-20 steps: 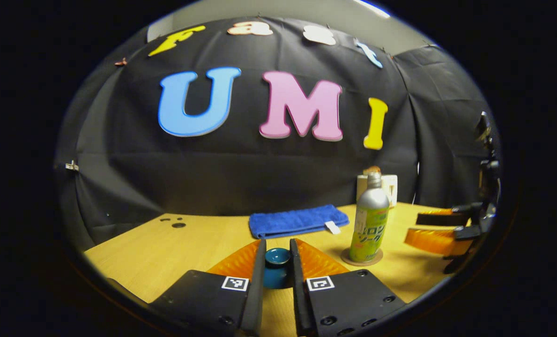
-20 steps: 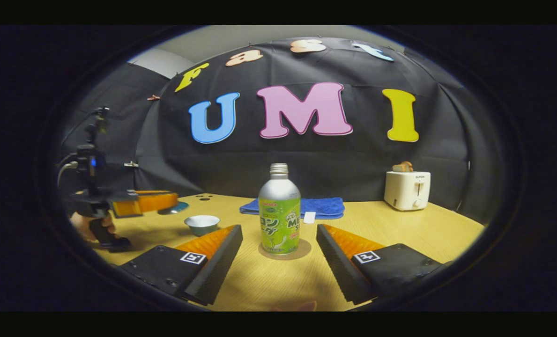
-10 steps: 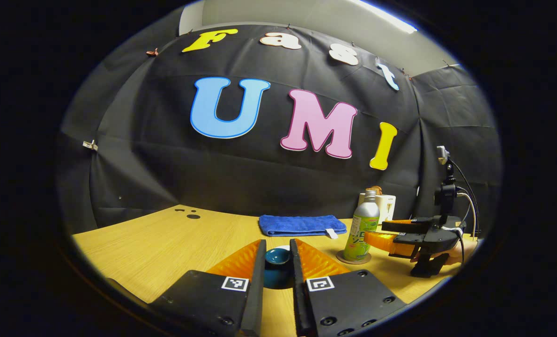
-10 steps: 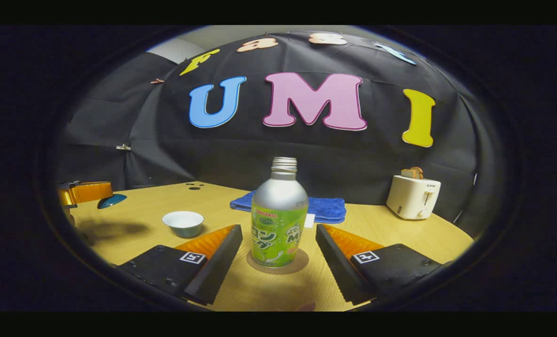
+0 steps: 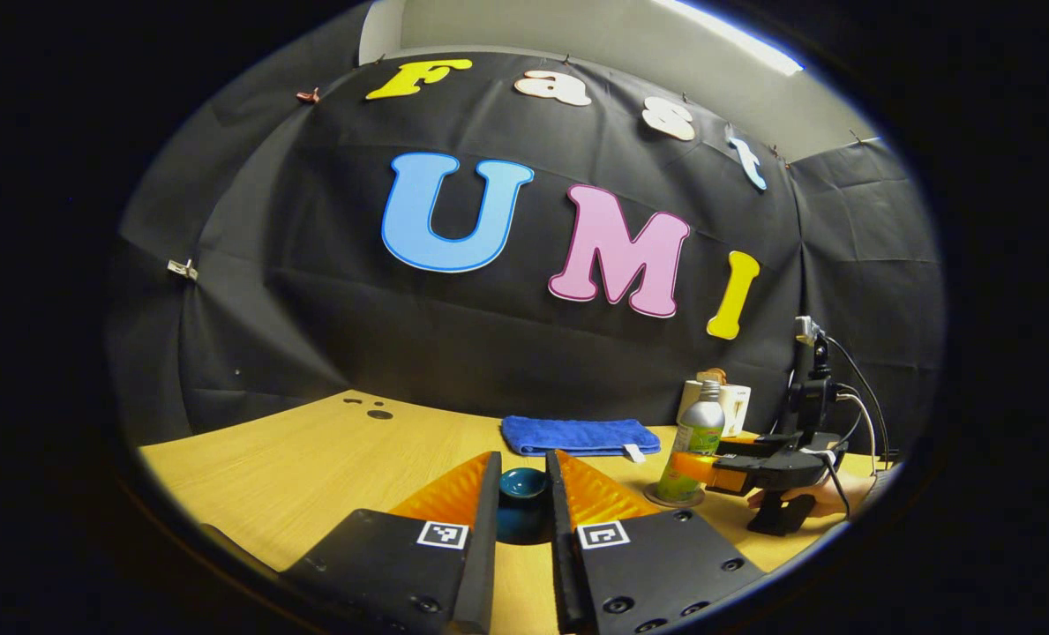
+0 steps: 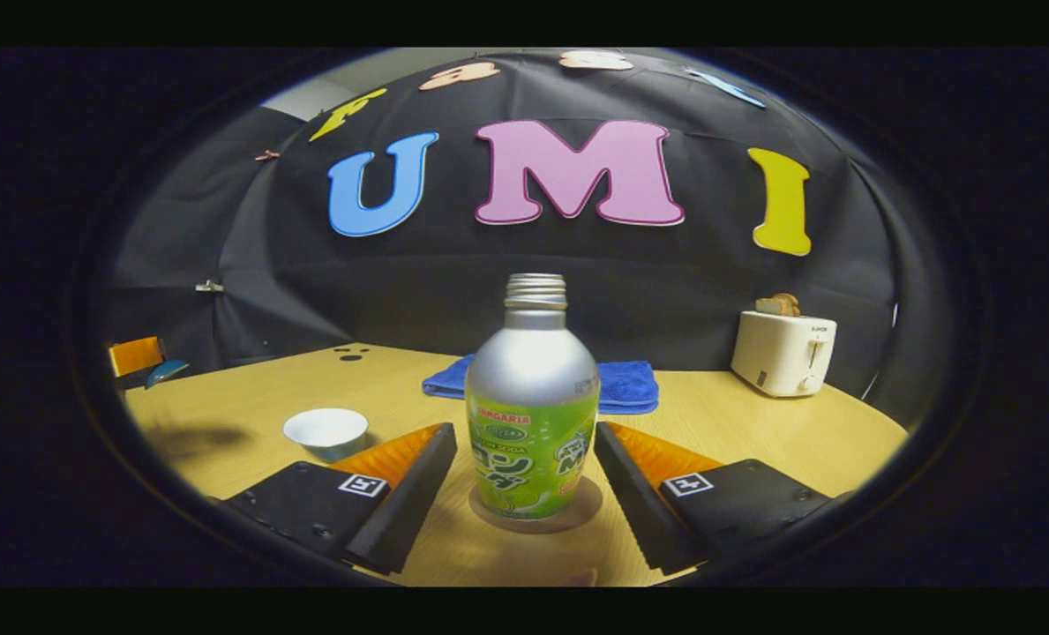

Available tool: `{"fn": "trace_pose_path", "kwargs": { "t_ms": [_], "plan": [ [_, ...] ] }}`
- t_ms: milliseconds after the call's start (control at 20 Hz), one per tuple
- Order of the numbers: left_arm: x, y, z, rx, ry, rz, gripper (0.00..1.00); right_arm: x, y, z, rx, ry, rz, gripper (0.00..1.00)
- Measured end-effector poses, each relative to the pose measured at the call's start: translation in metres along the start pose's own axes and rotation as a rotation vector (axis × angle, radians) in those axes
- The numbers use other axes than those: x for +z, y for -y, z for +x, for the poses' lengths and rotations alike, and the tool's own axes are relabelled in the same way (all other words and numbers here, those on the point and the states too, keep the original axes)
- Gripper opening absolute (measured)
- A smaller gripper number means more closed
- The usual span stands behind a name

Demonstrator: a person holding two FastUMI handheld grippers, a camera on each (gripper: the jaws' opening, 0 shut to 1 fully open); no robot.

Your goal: Open the teacup lid with one hand, grasp the water bottle and pour water into the teacup with the other hand; after pouring, place the water bottle on the coaster and then close the teacup lid.

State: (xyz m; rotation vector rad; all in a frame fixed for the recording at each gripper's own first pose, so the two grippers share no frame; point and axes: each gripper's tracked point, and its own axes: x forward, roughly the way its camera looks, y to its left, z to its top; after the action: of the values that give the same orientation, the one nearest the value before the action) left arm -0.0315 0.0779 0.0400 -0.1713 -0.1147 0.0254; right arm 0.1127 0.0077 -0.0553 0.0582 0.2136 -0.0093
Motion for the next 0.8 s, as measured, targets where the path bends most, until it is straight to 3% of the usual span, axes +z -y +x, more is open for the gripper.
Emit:
{"fn": "trace_pose_path", "kwargs": {
  "t_ms": [50, 150, 200, 450, 700, 750, 800],
  "plan": [
    [0.0, 0.0, -0.001, -0.003, -0.004, -0.009, 0.31, -0.001, -0.001, 0.002, 0.005, -0.006, -0.008, 0.97],
    [0.001, -0.001, -0.001, -0.009, -0.008, -0.011, 0.31, 0.007, 0.0, 0.007, 0.006, -0.023, -0.032, 0.81],
    [0.002, -0.003, -0.002, -0.004, -0.009, -0.005, 0.31, 0.015, 0.003, 0.005, -0.006, -0.013, -0.07, 0.81],
    [0.008, -0.011, -0.004, -0.003, -0.002, -0.04, 0.31, 0.057, 0.006, -0.002, -0.071, 0.037, -0.526, 0.8],
    [0.013, -0.02, -0.008, 0.016, 0.003, -0.042, 0.31, 0.063, -0.014, -0.011, -0.037, 0.038, -0.944, 0.8],
    [0.014, -0.021, -0.008, 0.018, 0.005, -0.044, 0.31, 0.061, -0.016, -0.01, -0.025, 0.033, -1.006, 0.84],
    [0.014, -0.022, -0.008, 0.018, 0.005, -0.043, 0.31, 0.054, -0.021, -0.011, -0.01, 0.025, -1.06, 0.8]
  ]
}}
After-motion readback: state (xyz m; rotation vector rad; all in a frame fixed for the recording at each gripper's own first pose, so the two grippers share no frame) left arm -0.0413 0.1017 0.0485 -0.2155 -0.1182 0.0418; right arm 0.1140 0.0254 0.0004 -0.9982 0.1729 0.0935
